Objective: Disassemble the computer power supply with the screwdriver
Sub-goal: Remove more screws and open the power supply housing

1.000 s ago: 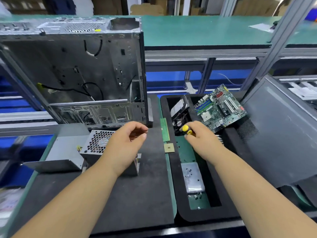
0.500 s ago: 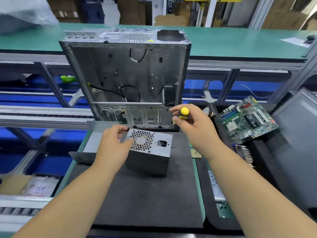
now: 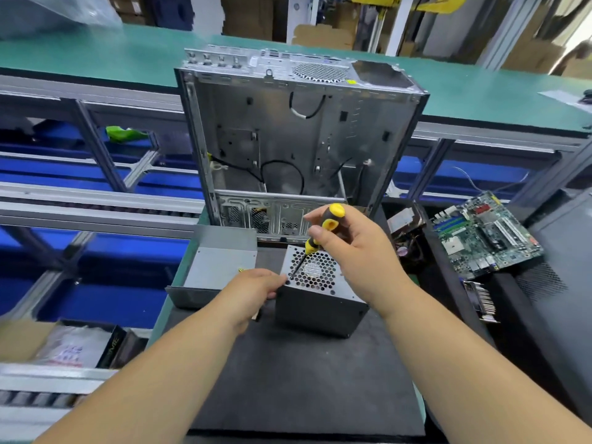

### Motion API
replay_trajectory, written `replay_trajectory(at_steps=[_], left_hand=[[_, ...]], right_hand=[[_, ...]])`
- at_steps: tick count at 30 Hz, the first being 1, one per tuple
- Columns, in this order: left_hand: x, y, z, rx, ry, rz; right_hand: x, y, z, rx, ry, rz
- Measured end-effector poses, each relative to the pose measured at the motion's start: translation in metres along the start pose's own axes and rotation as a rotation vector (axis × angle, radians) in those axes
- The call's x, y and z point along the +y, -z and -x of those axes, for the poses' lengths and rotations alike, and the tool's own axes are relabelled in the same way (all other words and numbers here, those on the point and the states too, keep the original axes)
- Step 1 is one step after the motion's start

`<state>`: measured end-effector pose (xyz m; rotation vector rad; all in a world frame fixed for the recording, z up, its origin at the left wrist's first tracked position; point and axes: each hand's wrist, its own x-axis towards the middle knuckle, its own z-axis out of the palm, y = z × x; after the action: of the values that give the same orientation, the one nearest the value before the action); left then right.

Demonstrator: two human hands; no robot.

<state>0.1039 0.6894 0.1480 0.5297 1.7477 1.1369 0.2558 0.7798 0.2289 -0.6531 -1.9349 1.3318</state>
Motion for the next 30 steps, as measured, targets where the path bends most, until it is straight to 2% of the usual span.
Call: replay_trajectory(at_steps=[7,21,30], left_hand=[[0.000,0.004,-0.003,-0.089,0.019,0.036],[-0.003,0.004,-0.004,-0.097,-0.052,-0.010],[0.001,0.003,-0.005,-0.073,-0.016,0.009]], right_hand=[[0.001,-0.010,0.002,0.015,-0.028,0.035],[-0.004,-0.014,0.003,-0.015,-0.018,0.117],[-0.012,-0.015,0.004,-0.117,0.046,0.312]])
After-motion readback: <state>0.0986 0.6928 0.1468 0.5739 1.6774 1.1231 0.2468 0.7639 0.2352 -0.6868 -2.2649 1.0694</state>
